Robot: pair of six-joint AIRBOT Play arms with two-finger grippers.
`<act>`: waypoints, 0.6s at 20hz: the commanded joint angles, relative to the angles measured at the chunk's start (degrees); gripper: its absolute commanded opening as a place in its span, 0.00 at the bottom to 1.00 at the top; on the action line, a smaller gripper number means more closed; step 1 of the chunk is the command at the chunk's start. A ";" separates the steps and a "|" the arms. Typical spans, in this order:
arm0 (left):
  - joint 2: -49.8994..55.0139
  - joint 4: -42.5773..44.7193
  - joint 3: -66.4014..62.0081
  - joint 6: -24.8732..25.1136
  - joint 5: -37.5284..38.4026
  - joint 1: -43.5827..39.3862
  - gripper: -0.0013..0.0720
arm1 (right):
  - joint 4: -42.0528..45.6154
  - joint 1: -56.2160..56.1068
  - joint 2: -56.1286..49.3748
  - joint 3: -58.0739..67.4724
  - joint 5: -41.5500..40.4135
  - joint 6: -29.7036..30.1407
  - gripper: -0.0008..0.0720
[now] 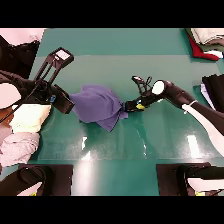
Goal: Fold the shirts.
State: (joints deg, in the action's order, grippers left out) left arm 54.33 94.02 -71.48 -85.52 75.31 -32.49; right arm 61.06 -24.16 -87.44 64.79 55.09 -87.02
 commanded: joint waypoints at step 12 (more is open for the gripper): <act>-0.11 7.34 -12.59 -1.53 0.11 0.04 0.05 | 10.03 2.86 13.22 4.15 0.13 -0.04 0.03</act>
State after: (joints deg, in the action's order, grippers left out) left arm 54.28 97.10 -77.17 -86.21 75.70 -32.49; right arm 64.79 -23.73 -81.23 66.17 51.20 -86.89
